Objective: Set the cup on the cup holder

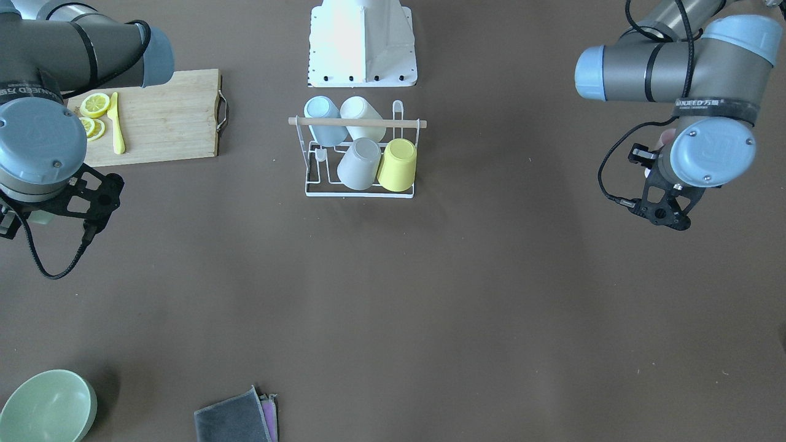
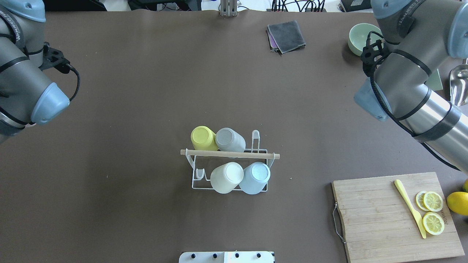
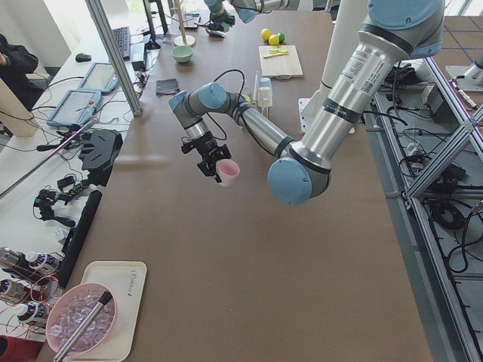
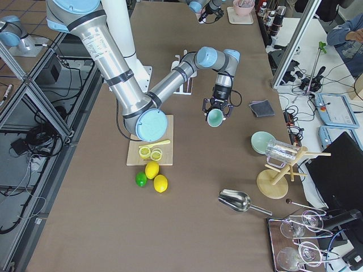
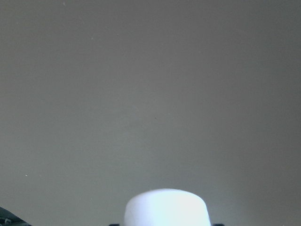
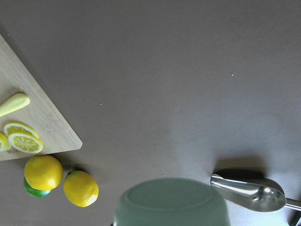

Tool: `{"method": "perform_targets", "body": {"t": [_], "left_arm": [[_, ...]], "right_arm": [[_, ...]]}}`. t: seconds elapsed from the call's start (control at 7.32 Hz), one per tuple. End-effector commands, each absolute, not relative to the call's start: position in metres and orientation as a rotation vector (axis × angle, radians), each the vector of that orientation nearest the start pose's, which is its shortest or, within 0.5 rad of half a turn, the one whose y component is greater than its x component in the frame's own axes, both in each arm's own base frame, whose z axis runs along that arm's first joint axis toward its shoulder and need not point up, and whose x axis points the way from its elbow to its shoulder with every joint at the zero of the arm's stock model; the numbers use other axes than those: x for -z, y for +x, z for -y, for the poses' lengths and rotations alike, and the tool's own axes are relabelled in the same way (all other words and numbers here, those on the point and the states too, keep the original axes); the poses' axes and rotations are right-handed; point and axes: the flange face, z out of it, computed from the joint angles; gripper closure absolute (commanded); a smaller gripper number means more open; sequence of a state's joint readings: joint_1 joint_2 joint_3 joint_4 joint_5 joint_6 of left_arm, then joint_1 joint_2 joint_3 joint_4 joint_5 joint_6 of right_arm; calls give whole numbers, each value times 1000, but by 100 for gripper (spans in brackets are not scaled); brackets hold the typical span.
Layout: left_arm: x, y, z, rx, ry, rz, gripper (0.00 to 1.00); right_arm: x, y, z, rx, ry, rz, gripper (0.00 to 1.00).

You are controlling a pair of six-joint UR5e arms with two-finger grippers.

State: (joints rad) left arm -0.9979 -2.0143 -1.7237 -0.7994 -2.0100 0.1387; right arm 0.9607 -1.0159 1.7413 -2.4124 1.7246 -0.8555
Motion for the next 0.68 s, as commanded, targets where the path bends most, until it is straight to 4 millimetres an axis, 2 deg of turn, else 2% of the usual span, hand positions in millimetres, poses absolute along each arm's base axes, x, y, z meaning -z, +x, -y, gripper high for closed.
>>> {"method": "perform_targets", "body": {"t": [0.0,0.14,0.27,0.41,0.55], "left_arm": [[-411,238,541,-578,-118,-403,100],[-389,238,542,-501,-24,-434,100],[-371,242,548,-513,106,-464,100],[-362,244,558,-528,257,-434,100],[-354,251,563,-510,370,-476,100]], "right_arm": [[-360,-245,567,1446,-85,187,100],[-348,-240,569,1441,-1,167,100],[-346,-227,573,1421,52,165,100],[-344,-226,573,1414,62,165,100],[-341,-237,572,1420,107,163,100]]}}
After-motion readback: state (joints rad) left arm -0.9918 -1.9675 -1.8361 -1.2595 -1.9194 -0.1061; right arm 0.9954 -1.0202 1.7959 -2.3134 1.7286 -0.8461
